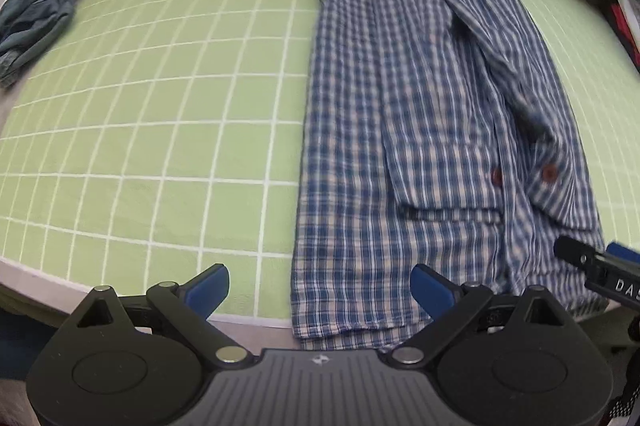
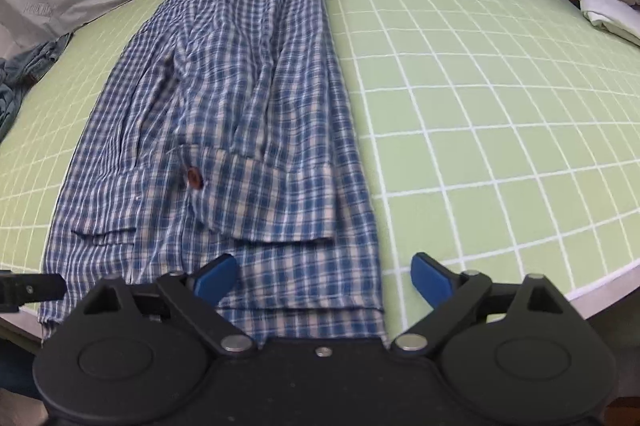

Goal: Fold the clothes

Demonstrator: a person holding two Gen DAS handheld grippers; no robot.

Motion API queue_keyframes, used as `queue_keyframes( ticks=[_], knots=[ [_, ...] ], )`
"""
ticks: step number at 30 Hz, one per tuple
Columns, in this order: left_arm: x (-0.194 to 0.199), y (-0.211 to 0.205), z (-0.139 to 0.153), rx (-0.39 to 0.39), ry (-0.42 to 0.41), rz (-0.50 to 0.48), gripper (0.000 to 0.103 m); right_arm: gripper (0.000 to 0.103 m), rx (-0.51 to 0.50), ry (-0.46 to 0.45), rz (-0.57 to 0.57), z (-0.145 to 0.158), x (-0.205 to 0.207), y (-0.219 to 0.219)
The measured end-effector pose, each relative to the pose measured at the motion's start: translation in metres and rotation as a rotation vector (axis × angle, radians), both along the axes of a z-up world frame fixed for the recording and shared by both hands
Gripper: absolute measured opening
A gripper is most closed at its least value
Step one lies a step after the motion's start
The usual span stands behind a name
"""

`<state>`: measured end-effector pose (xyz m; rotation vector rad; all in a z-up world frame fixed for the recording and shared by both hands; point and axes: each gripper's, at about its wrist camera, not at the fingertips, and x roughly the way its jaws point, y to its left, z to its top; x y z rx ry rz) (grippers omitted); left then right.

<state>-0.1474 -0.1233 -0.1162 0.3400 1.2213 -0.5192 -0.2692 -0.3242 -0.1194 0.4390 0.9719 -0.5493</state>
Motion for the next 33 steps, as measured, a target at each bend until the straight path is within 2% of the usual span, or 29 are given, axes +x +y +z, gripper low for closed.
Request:
queue_keyframes(
  ticks=[5, 7, 11, 16, 17, 20, 22, 23, 24, 25, 26, 29, 32, 33],
  knots=[
    [-0.005, -0.004, -0.008, 0.020, -0.002, -0.049, 0.095, 0.103, -0.063, 0.038, 0.036, -0.005, 0.005, 0.013],
    [-0.007, -0.006, -0.011, 0.029, -0.002, -0.067, 0.090, 0.103, -0.078, 0.037, 0.036, -0.006, 0.005, 0.016],
    [-0.013, -0.007, -0.013, 0.023, -0.020, -0.079, 0.087, 0.103, -0.088, 0.032, 0.052, -0.006, 0.007, 0.017],
    [-0.022, -0.014, -0.010, 0.010, -0.038, -0.101, 0.072, 0.100, -0.073, 0.033, 0.095, -0.003, 0.012, 0.015],
    [-0.024, -0.016, -0.009, 0.009, -0.038, -0.105, 0.070, 0.094, -0.071, 0.035, 0.109, -0.002, 0.014, 0.015],
    [-0.026, -0.018, -0.007, -0.001, -0.044, -0.097, 0.056, 0.076, -0.074, 0.029, 0.163, 0.004, 0.015, 0.018],
    [-0.027, -0.018, -0.005, -0.009, -0.049, -0.088, 0.042, 0.063, -0.079, 0.019, 0.190, 0.006, 0.016, 0.022],
    [-0.027, -0.017, -0.005, -0.016, -0.051, -0.081, 0.035, 0.053, -0.081, 0.013, 0.203, 0.007, 0.016, 0.024],
    [-0.027, -0.017, -0.005, -0.027, -0.047, -0.072, 0.020, 0.039, -0.080, 0.006, 0.215, 0.009, 0.015, 0.026],
    [-0.024, -0.016, -0.006, -0.036, -0.037, -0.063, 0.017, 0.031, -0.074, -0.002, 0.227, 0.011, 0.014, 0.025],
    [-0.022, -0.015, -0.006, -0.039, -0.024, -0.055, 0.017, 0.017, -0.064, -0.008, 0.233, 0.012, 0.015, 0.024],
    [-0.015, -0.007, -0.001, -0.077, 0.046, 0.013, 0.004, 0.010, 0.012, -0.026, 0.211, 0.016, 0.016, 0.009],
    [-0.004, 0.001, 0.017, -0.149, 0.077, 0.090, 0.003, 0.008, 0.116, -0.070, 0.151, 0.030, 0.012, -0.012],
    [-0.001, 0.002, 0.027, -0.174, 0.068, 0.102, 0.003, 0.007, 0.120, -0.086, 0.150, 0.037, 0.013, -0.017]
  ],
)
